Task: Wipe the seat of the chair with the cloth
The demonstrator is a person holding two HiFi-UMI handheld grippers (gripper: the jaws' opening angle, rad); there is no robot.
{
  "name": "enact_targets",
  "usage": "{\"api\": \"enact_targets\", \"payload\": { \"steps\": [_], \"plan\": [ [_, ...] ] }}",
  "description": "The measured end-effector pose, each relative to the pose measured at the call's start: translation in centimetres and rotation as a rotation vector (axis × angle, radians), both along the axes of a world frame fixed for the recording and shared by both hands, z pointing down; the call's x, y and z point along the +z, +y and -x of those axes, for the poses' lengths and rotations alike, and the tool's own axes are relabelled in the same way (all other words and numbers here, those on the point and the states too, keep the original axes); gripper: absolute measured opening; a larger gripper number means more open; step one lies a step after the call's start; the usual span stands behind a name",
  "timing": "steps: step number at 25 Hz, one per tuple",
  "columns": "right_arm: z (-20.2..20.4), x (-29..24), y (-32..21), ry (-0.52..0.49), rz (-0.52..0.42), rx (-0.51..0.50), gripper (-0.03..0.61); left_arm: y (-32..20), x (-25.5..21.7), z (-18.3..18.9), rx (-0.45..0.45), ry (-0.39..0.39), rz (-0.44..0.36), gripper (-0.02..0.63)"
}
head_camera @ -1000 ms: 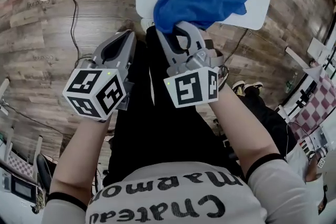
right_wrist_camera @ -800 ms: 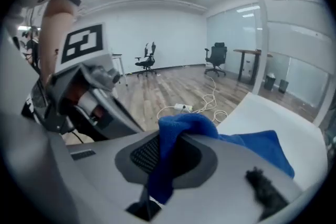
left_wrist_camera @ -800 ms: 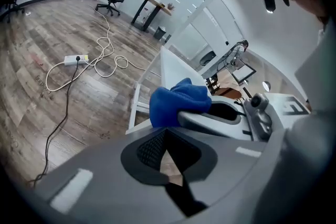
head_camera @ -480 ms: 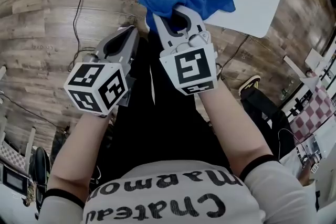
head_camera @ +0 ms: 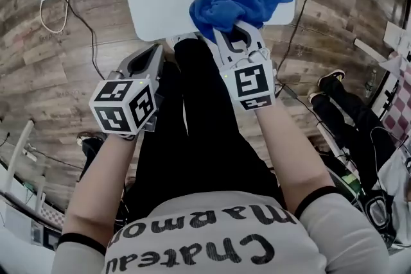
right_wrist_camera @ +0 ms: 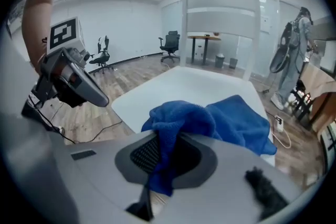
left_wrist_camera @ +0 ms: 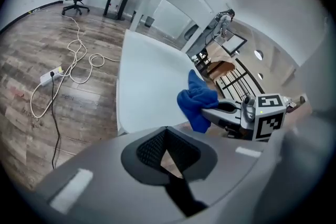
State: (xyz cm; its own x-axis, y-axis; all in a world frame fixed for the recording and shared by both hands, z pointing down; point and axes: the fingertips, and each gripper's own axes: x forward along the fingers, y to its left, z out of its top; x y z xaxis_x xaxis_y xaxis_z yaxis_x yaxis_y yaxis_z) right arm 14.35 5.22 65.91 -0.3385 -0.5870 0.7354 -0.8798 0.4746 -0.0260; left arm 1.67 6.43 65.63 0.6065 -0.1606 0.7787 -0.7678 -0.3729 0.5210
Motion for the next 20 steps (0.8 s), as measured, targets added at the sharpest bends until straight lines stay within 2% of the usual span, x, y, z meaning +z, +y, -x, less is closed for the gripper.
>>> {"api": "enact_targets", "payload": {
  "steps": [5, 9, 11, 14, 17, 20],
  "plan": [
    [-8.5, 0.3, 1.6, 0.065, 0.101, 0.120, 0.052, 0.7, -2.5, -3.4, 0.083, -0.032, 0.062, 0.009],
    [-13.8, 0.4, 2.8, 0.056, 0.257, 0.287, 0.052, 1.0, -5.2, -3.7, 0.149, -0.079, 0.073, 0.009],
    [-15.5, 0.5, 4.3, 0.059, 0.371, 0.349, 0.052, 1.2, -6.4, -2.5, 0.131, -0.112, 0.096, 0.009],
    [-17.3, 0.3, 6.4, 0.051, 0.529, 0.436, 0.052, 0.0, -8.1, 0.0, 0.057, -0.166, 0.099, 0.009],
    [-18.6, -2.1, 7.6, -0.031, 0.598, 0.561, 0.052, -1.8, -10.8, 1.7, -0.019, -0.167, 0.082, 0.009],
    [-18.3, -5.3, 9.4, -0.109, 0.653, 0.643, 0.052, -2.5, -13.8, 3.8, -0.034, -0.157, 0.059, 0.009]
  ]
}}
